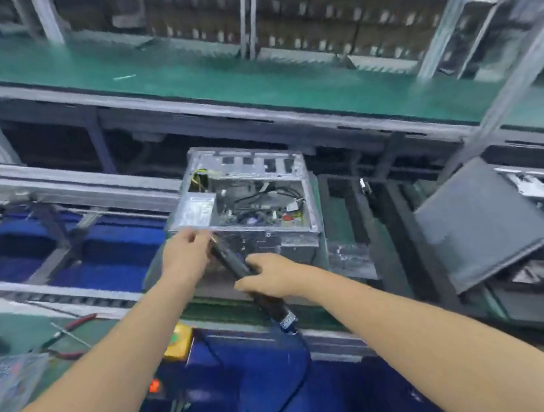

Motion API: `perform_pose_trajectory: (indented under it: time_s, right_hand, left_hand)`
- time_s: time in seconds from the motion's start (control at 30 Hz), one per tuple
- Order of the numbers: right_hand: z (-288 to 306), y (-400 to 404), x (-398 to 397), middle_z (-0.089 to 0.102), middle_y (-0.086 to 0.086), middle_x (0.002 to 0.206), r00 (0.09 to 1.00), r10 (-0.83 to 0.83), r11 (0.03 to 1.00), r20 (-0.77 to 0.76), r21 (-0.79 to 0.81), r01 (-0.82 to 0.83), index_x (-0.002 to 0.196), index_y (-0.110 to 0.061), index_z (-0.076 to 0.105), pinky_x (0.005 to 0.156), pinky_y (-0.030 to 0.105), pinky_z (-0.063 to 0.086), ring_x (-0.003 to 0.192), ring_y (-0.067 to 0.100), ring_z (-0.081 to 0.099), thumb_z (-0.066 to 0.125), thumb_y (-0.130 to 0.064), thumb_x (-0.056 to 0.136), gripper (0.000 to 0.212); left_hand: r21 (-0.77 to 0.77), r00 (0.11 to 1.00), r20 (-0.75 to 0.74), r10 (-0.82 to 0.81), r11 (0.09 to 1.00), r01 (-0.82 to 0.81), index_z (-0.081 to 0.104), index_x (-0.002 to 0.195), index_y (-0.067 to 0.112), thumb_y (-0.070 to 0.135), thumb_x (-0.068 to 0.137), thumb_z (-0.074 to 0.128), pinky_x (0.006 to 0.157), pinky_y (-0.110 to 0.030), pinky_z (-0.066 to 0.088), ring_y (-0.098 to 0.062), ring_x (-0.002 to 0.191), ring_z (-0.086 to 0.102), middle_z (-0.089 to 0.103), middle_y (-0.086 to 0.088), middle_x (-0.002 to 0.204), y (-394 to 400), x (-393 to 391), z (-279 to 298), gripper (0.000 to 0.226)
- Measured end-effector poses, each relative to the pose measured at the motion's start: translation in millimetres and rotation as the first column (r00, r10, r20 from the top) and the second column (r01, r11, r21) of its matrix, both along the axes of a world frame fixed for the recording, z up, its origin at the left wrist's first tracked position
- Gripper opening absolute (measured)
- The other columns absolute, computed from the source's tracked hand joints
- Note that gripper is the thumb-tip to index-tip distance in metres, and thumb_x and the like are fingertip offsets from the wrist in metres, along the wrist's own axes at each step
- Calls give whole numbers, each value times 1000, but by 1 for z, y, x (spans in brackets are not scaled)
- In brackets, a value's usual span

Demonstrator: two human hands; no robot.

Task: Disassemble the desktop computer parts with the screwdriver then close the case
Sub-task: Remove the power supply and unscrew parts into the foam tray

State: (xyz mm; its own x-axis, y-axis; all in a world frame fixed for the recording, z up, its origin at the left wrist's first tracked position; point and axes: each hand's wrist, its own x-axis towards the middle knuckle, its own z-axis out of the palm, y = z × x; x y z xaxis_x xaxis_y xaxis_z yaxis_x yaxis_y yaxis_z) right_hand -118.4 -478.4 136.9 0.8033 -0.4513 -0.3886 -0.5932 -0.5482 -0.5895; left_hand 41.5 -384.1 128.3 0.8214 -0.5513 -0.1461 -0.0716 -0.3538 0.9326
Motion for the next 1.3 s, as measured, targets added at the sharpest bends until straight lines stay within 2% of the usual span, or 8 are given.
perform_pose_trajectory:
  time_s: [0.1, 0.17, 0.37, 0.53, 0.67, 0.8, 1.0, 1.3]
  right_hand:
    - [-5, -66, -74, 60, 3, 134, 997, -83, 992, -1, 96, 82, 141, -18, 55, 88, 34, 47, 117, 25, 59, 70, -50, 93, 60]
    - [-14, -109, -121, 54, 1, 148, 994, -104, 990, -24, 98, 106, 150, -19, 49, 95, 32, 46, 127, 25, 57, 74, -49, 90, 72]
    - [-55, -205, -245, 71, -5, 102, 975, -215, 955, -55, 197, 221, 98, -31, 63, 83, 33, 55, 95, 19, 69, 76, -40, 80, 24]
    - [-80, -238, -285, 69, 2, 86, 931, -357, 868, -78, 342, 361, 93, -24, 58, 49, 23, 52, 71, 17, 68, 74, -34, 85, 20]
    - [-103, -252, -283, 72, 14, 97, 922, -375, 832, -100, 403, 382, 106, -16, 59, 64, 38, 59, 81, 25, 71, 74, -38, 83, 35]
    - [-118, -260, -277, 69, 5, 91, 924, -370, 828, -98, 416, 376, 94, -23, 57, 61, 28, 53, 76, 20, 68, 74, -41, 84, 27]
    - [-123, -271, -273, 69, 4, 90, 934, -346, 847, -88, 399, 351, 95, -23, 59, 78, 35, 55, 76, 19, 65, 76, -42, 78, 31]
    - [-120, -277, -274, 66, 1, 88, 943, -323, 858, -86, 394, 329, 92, -24, 57, 82, 39, 57, 76, 18, 65, 76, -44, 75, 33]
  left_hand:
    - [-23, 986, -1, -166, 986, 166, 66, 76, 14, 29, 98, 61, 48, -26, 42, -18, 49, 58, 62, 0, 58, -71, -70, 11, 27]
    - [-14, 968, 36, -248, 969, 248, 66, 77, 16, 29, 99, 59, 42, -23, 42, -15, 47, 63, 63, 5, 54, -109, -117, 9, 27]
    - [178, 883, 220, -414, 907, 381, 64, 85, 25, 29, 100, 53, 62, -33, 57, -15, 59, 70, 71, 4, 66, -180, -219, -32, 19]
    - [549, 726, 369, -580, 767, 332, 70, 101, 22, 24, 100, 51, 80, -38, 56, -24, 87, 66, 73, 0, 96, -237, -246, -65, 18]
    - [659, 759, 363, -541, 724, 201, 67, 104, 19, 21, 101, 54, 70, -33, 50, -25, 86, 63, 69, -3, 99, -279, -230, -91, 14]
    - [724, 761, 335, -556, 668, 170, 66, 100, 15, 29, 100, 60, 72, -36, 54, -29, 85, 65, 69, -6, 97, -303, -215, -111, 15]
    - [805, 705, 333, -627, 578, 134, 65, 92, 15, 26, 99, 57, 68, -33, 52, -29, 79, 63, 66, -5, 86, -312, -211, -128, 15]
    - [707, 764, 367, -531, 693, 142, 59, 94, 18, 22, 96, 55, 58, -30, 44, -23, 73, 60, 63, 0, 86, -313, -210, -127, 6]
